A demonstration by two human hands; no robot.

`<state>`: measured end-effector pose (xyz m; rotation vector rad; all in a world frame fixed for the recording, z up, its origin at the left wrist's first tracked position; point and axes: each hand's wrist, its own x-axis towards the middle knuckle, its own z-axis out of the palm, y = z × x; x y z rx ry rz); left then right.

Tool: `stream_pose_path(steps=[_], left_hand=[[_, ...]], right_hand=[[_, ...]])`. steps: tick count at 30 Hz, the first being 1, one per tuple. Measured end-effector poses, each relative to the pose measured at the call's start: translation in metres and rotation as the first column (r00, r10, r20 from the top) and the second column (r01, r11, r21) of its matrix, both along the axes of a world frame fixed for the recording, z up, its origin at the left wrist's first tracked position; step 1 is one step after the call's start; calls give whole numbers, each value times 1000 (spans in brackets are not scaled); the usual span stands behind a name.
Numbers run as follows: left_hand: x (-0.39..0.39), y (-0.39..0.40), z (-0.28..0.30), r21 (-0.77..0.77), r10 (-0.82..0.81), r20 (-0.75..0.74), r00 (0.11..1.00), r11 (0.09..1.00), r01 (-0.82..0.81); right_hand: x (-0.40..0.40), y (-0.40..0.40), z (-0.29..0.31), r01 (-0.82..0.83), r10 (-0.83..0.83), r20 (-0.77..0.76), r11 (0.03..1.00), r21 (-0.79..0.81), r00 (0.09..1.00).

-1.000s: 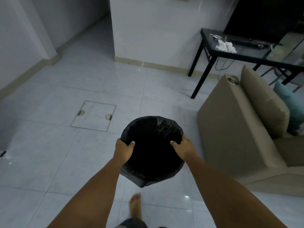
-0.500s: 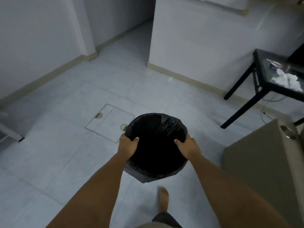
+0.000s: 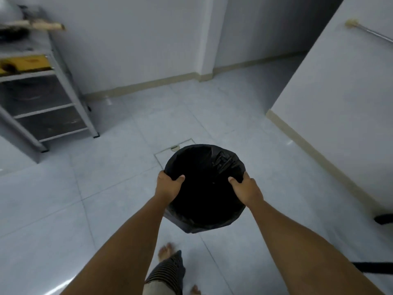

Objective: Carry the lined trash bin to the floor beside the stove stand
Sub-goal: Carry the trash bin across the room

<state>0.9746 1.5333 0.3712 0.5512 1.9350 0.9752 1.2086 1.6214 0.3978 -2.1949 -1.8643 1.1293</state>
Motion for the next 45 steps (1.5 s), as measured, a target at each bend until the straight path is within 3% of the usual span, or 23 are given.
stream_pose_path(steps=[11, 23, 36, 45], left_hand=[[-137, 78, -2, -47, 257, -9, 966, 965, -257], [-271, 174, 18, 7, 370, -10, 929, 929, -369], [-409, 324, 11, -48, 492, 64, 868, 870, -490], [-518, 379, 4, -43, 595, 85, 799, 803, -594]], right_hand=[[-169, 140, -5, -286, 284, -44, 958, -31, 958], [-323, 259, 14, -404, 405, -63, 914, 25, 912], [-484, 432, -1, -531, 528, -54, 845, -65, 847], [-618, 508, -16, -620, 616, -66, 783, -56, 785]])
